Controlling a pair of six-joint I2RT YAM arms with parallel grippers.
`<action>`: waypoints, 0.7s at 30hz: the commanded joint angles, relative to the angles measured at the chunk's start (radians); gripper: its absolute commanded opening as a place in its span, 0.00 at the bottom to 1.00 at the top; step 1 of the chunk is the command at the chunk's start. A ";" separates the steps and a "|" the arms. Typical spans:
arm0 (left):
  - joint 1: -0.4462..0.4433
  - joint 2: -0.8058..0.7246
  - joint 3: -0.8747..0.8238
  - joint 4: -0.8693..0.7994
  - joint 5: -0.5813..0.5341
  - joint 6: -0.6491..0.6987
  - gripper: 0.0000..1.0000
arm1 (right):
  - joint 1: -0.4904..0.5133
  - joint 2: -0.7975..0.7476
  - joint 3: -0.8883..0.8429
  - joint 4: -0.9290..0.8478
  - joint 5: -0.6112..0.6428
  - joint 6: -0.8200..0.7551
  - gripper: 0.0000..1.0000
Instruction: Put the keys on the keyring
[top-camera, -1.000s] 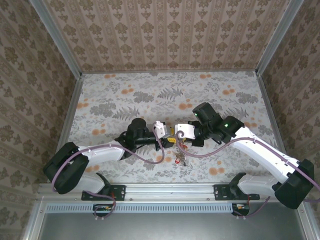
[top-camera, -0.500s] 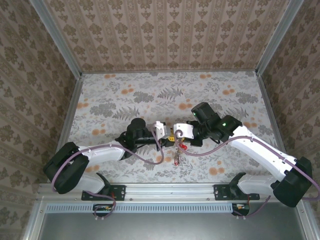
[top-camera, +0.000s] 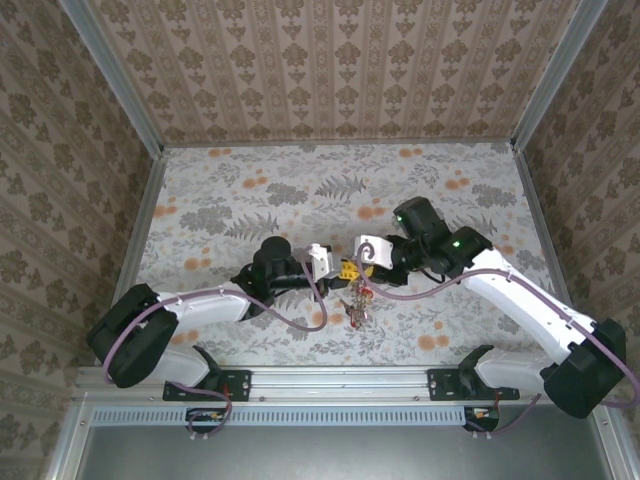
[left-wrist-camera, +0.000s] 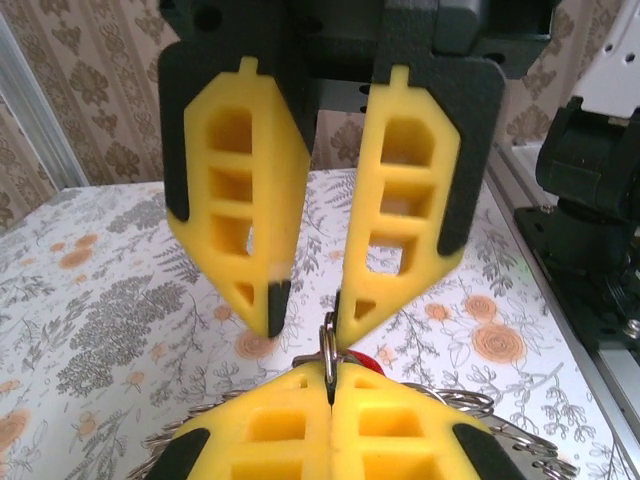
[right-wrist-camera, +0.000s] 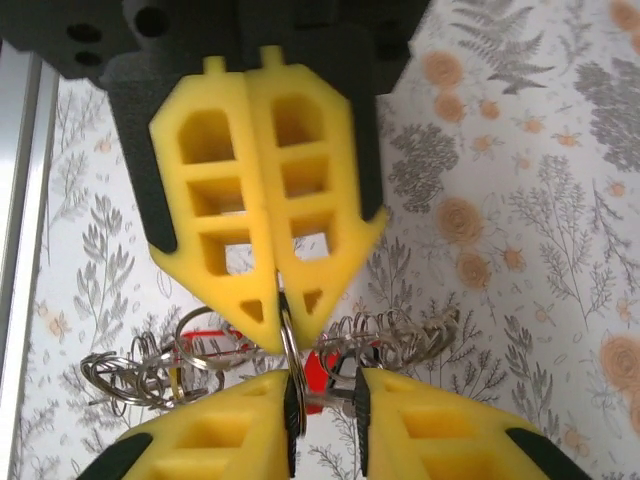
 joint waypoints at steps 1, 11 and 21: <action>0.017 -0.011 -0.020 0.167 0.046 -0.076 0.00 | -0.055 -0.056 -0.025 0.032 -0.137 0.064 0.26; 0.035 0.064 -0.032 0.393 0.092 -0.192 0.00 | -0.069 -0.070 -0.053 0.024 -0.246 0.107 0.26; 0.033 0.078 -0.020 0.415 0.125 -0.194 0.00 | -0.078 -0.021 -0.044 0.005 -0.221 0.100 0.01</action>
